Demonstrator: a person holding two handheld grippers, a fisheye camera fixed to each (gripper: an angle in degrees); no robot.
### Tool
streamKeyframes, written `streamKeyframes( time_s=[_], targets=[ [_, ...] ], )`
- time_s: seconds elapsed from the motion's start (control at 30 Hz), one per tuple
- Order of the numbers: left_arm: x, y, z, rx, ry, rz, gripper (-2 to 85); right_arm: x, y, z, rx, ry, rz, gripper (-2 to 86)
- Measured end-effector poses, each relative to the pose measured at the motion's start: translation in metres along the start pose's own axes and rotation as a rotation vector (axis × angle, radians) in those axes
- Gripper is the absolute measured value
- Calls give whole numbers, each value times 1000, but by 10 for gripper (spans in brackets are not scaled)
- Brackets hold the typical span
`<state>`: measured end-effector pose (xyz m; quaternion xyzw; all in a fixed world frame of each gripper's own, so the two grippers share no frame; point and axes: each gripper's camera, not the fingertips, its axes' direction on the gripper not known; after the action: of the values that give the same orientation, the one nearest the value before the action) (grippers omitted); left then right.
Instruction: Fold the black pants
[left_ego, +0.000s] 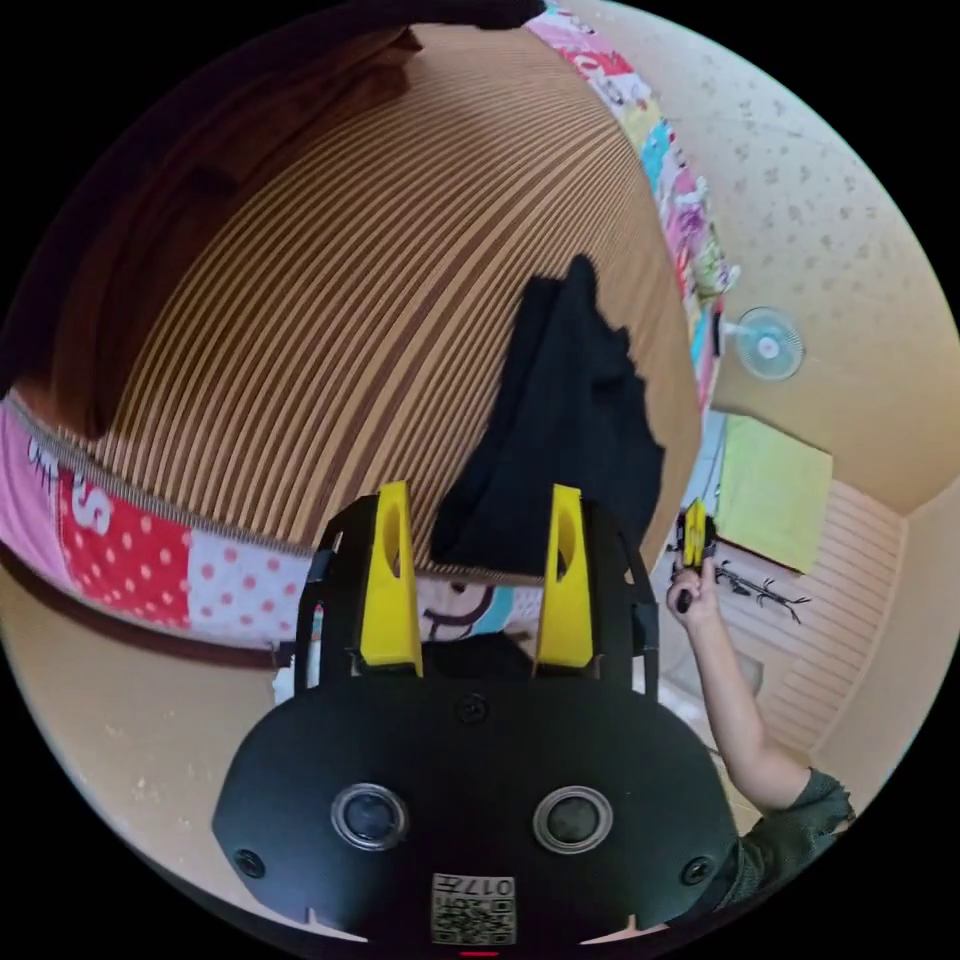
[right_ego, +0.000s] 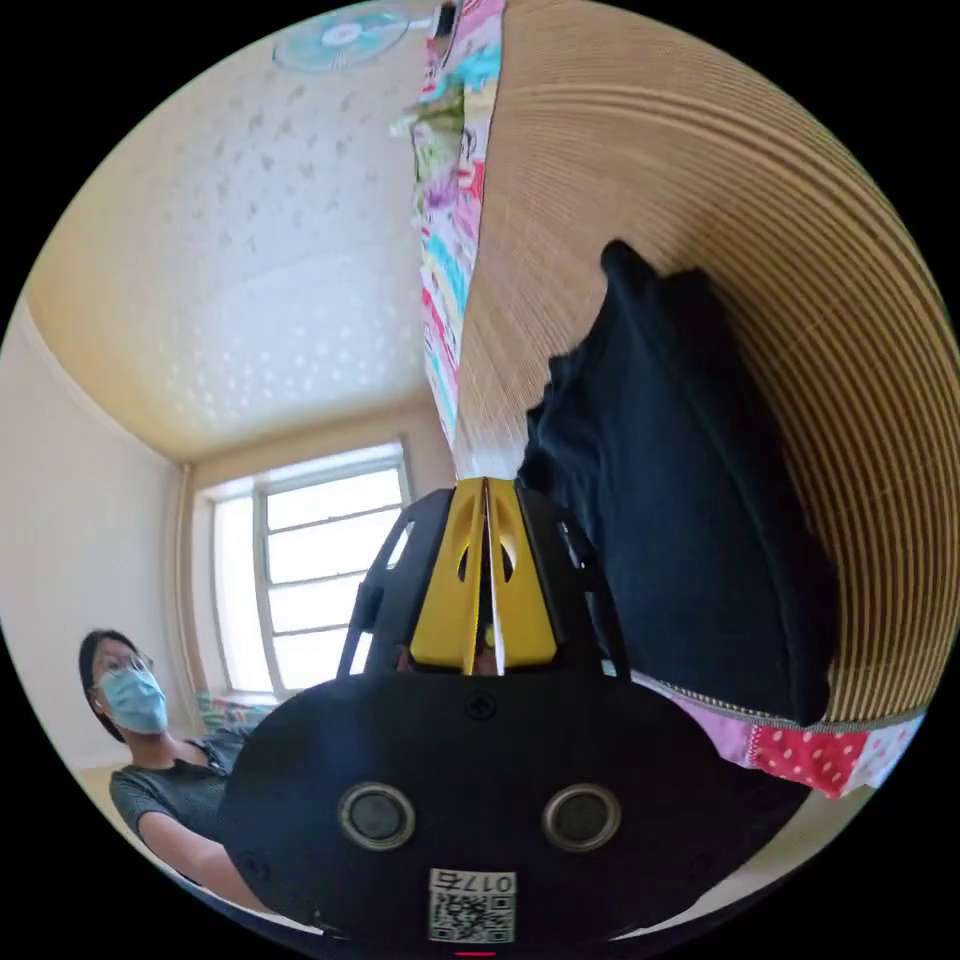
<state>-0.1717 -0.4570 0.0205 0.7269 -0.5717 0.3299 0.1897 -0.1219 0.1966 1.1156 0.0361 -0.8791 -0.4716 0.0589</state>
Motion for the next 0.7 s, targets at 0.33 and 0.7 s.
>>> streamKeyframes(
  time_s=[0.33, 0.7],
  targets=[
    [-7, 24, 66, -124, 455, 137, -3, -60, 35, 282, -718, 480, -235, 196],
    [-31, 49, 77, 109, -42, -112, 172, -99, 27, 398, -870, 597, -326, 166]
  ],
)
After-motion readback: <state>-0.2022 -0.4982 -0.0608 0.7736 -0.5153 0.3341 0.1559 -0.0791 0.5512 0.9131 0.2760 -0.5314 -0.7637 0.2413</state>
